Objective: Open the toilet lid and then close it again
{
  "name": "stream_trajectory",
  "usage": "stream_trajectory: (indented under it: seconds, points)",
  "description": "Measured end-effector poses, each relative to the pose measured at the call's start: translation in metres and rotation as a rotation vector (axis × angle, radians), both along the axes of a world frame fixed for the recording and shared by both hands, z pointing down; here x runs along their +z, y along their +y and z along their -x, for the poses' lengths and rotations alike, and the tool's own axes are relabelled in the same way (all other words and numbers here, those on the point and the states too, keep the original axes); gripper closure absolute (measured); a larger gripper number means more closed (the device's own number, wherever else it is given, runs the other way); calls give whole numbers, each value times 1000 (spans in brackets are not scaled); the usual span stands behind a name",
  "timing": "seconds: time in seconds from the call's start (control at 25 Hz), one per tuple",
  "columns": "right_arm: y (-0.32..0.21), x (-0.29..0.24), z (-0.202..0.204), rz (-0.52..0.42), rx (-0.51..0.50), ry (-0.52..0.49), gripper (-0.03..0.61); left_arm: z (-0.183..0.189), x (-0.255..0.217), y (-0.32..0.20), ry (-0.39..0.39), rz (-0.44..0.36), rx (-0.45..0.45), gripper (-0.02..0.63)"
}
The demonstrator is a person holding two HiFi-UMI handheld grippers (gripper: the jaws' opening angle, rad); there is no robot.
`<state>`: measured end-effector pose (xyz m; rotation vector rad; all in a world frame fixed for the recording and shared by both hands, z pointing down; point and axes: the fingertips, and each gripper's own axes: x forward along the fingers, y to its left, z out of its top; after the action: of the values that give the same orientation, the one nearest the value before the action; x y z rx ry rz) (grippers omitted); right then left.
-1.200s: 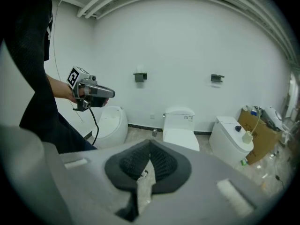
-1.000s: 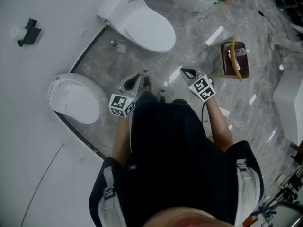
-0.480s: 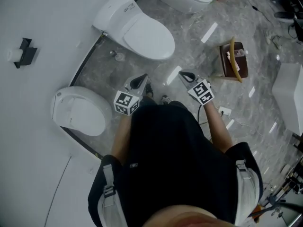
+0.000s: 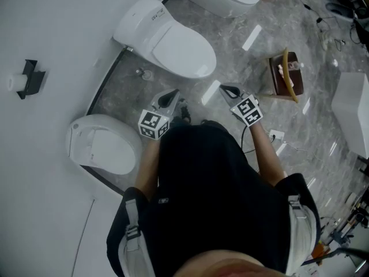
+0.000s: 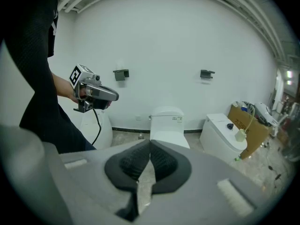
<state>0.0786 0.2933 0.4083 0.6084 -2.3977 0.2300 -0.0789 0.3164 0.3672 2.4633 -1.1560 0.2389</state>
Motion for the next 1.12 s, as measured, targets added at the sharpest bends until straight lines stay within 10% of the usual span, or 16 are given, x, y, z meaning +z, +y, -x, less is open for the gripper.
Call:
stream_trajectory:
  seconds: [1.12]
  points:
    - [-60, 51, -28, 101, 94, 52, 575, 13, 41, -75, -47, 110, 76, 603]
